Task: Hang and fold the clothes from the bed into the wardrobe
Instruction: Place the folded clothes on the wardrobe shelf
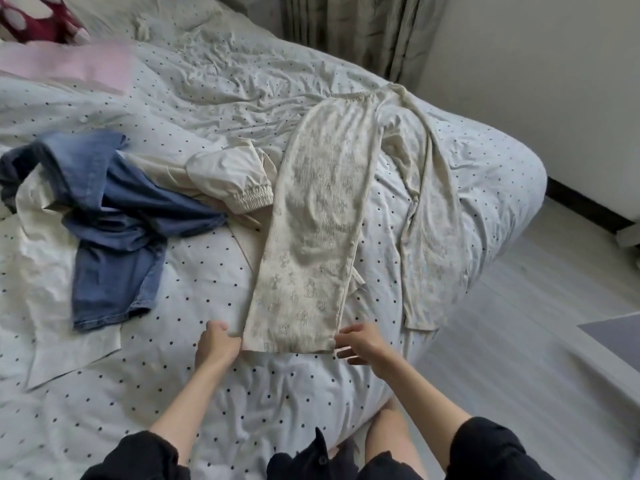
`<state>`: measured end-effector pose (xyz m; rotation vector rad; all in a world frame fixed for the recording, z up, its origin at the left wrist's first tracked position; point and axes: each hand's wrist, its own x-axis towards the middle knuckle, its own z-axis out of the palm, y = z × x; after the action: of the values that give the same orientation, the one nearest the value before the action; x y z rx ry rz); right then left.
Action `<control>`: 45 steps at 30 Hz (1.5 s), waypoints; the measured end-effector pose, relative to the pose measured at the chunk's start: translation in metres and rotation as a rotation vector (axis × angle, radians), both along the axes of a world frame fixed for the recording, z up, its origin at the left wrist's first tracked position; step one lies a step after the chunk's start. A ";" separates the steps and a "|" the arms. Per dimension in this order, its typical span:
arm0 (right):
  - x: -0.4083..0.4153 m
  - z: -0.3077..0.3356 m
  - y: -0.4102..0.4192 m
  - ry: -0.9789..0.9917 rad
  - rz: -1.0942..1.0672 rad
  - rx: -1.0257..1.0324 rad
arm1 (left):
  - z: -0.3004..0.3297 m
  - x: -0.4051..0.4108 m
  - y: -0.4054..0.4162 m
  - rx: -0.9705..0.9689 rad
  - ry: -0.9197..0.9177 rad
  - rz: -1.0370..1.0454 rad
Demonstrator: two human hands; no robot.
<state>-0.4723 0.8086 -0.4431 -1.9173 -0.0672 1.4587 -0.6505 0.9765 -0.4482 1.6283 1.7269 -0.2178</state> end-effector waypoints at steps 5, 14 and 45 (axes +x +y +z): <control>0.033 -0.033 -0.034 -0.276 -0.023 -0.107 | -0.014 0.045 -0.034 0.223 -0.017 -0.321; 0.101 -0.105 -0.102 -0.655 0.189 -0.229 | -0.073 0.189 -0.138 -0.064 -0.324 -0.662; 0.185 -0.062 -0.185 -0.086 -0.657 0.123 | 0.000 0.230 -0.184 -0.241 -0.428 -0.258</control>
<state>-0.2872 0.6232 -0.5053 -1.6755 0.3904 0.9065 -0.4206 0.7923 -0.4483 1.5782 1.1260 -0.1763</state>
